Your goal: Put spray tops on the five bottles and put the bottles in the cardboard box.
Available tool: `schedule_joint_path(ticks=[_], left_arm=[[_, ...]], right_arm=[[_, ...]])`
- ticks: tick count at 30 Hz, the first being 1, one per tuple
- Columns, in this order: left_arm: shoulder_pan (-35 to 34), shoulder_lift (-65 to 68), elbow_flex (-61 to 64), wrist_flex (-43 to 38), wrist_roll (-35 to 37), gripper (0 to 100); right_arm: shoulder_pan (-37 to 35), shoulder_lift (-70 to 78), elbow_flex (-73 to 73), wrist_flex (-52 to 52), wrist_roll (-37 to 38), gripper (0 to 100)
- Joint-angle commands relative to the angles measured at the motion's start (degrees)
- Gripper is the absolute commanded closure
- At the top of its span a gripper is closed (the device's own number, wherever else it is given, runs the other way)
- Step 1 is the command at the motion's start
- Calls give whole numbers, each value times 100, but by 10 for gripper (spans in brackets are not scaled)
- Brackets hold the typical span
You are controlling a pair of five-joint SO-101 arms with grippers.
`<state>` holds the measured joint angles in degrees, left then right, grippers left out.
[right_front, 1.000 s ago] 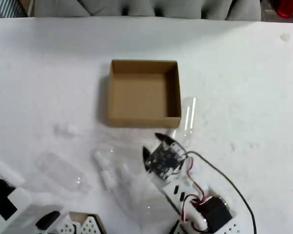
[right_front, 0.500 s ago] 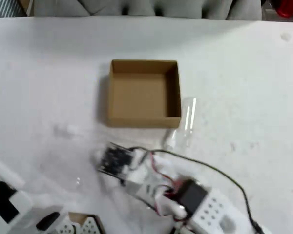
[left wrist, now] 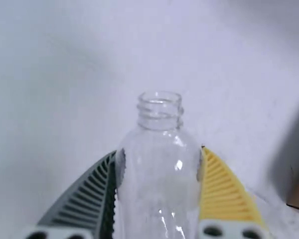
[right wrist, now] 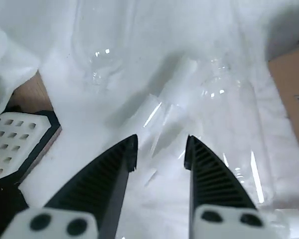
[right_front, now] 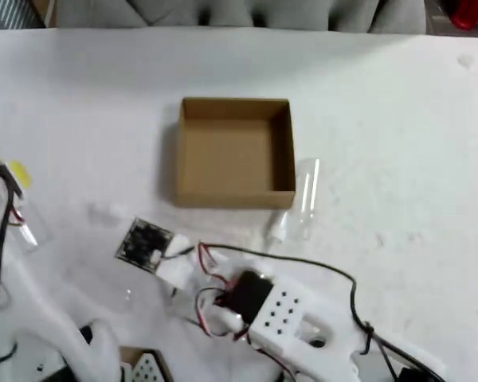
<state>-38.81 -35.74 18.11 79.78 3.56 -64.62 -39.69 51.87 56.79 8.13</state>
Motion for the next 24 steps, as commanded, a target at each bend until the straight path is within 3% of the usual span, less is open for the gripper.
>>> schedule_joint_path(ticks=[1,5,19,24], left_arm=[[189,-620,580,-668,431,979],[207,-910,765,-756,448,979],[207,-954,791,-765,448,979],[207,-980,1055,-1037,448,979]], right_arm=[[-321,13,299,-576,-255,865],[-488,22,774,-1103,-255,865],[-848,664,527,-1182,-299,867],[-857,1218,255,-1182,-299,935]])
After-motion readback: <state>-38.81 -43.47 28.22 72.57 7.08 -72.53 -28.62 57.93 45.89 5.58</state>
